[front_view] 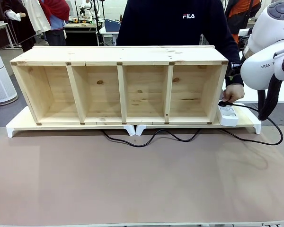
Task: Perform cable management.
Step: Release the Power Cable when the human grasps it.
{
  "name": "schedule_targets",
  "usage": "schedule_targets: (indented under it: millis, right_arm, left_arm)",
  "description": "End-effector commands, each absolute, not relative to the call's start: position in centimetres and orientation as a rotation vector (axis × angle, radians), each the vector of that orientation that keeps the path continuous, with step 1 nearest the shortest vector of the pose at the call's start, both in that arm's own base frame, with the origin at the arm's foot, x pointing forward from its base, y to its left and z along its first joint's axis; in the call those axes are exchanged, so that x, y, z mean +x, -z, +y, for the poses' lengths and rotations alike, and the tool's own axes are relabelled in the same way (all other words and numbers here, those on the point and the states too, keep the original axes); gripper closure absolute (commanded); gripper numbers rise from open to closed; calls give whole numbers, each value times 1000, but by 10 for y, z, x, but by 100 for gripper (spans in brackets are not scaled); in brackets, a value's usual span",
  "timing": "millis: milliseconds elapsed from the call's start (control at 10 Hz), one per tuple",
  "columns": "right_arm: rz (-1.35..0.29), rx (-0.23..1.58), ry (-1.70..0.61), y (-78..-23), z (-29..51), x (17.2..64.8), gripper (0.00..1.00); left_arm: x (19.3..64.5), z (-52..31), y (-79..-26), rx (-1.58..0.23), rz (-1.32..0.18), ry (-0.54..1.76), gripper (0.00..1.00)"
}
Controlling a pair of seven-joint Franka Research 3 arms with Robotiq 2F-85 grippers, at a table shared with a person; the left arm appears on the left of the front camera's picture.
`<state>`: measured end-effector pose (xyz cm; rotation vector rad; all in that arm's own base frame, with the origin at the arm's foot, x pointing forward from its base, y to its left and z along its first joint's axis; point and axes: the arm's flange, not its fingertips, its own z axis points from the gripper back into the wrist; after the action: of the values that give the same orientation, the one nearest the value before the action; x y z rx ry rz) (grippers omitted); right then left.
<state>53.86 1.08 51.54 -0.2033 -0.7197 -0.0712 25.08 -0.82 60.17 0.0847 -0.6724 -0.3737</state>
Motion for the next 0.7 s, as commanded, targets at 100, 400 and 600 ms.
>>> schedule_targets:
  millis: [100,400,600]
  right_arm:
    - [-708,-192,63,-517,7,534,0]
    - [-708,-192,63,-517,7,534,0]
    - [-708,-192,63,-517,7,534,0]
  left_arm:
    - [251,-7,-602,83,-674,372,0]
    - [251,-7,-602,83,-674,372,0]
    - [251,-7,-602,83,-674,372,0]
